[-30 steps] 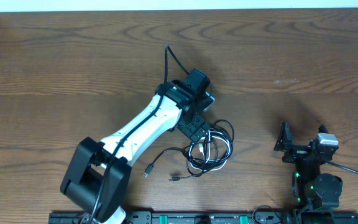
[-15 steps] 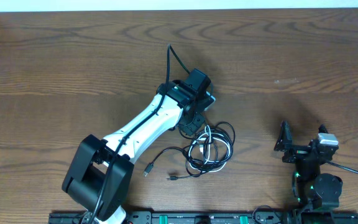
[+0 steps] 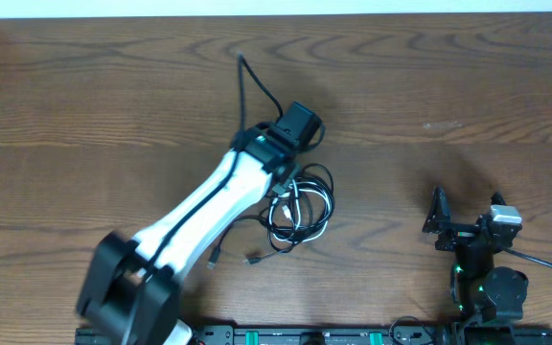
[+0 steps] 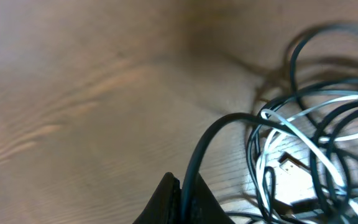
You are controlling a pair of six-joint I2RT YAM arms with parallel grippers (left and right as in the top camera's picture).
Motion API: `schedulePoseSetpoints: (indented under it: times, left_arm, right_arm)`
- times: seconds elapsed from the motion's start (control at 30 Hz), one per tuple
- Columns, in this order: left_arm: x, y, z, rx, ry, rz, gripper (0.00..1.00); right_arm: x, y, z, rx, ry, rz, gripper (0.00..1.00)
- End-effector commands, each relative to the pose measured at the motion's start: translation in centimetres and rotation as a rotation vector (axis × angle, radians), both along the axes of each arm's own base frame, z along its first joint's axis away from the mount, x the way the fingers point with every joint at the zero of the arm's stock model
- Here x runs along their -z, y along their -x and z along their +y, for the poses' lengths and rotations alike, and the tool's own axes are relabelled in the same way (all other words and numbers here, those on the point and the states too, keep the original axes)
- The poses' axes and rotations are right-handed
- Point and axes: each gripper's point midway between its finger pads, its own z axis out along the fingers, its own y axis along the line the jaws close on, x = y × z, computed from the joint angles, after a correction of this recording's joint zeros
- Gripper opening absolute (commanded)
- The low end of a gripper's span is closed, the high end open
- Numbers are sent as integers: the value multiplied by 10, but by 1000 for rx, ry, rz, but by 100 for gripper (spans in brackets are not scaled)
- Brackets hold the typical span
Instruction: Untangle cables
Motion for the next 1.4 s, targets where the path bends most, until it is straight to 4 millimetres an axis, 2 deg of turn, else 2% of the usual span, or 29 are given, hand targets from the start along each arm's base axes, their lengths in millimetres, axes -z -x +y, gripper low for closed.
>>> schedulePoseSetpoints:
  times: [0.0, 0.1, 0.33, 0.43, 0.53, 0.6, 0.7, 0.8, 0.93, 1.1, 1.2, 1.37]
  left_arm:
    - [-44, -2, 9, -47, 47, -131, 8]
    - [-74, 2, 12, -49, 102, -203, 8]
    - [-129, 16, 21, -63, 220, -340, 10]
    - [-147, 22, 25, -82, 270, -387, 12]
    - [-157, 27, 29, -85, 292, -412, 13]
    - [-158, 29, 30, -85, 293, -413, 17]
    - [-155, 32, 32, -95, 290, -396, 40]
    - [-153, 34, 34, -118, 297, -384, 77]
    - [-151, 37, 36, -145, 304, -375, 95]
    - [-148, 39, 54, -271, 331, -365, 97]
    - [-144, 37, 76, -379, 332, -356, 97]
    - [-135, 39, 120, -566, 302, -331, 97]
  right_arm:
    - [0, 0, -2, 6, 14, 1, 99]
    - [0, 0, -2, 6, 14, 1, 99]
    - [0, 0, -2, 6, 14, 1, 99]
    - [0, 0, -2, 6, 14, 1, 99]
    - [0, 0, -2, 6, 14, 1, 99]
    - [0, 0, -2, 6, 14, 1, 99]
    - [0, 0, -2, 7, 14, 0, 99]
    - [0, 0, -2, 7, 14, 0, 99]
    - [-1, 0, -2, 6, 13, -4, 99]
    - [-1, 0, 0, -4, 12, -4, 99]
    - [-15, -1, 12, -71, -47, -65, 99]
    - [-43, 3, 37, -224, -287, -160, 99]
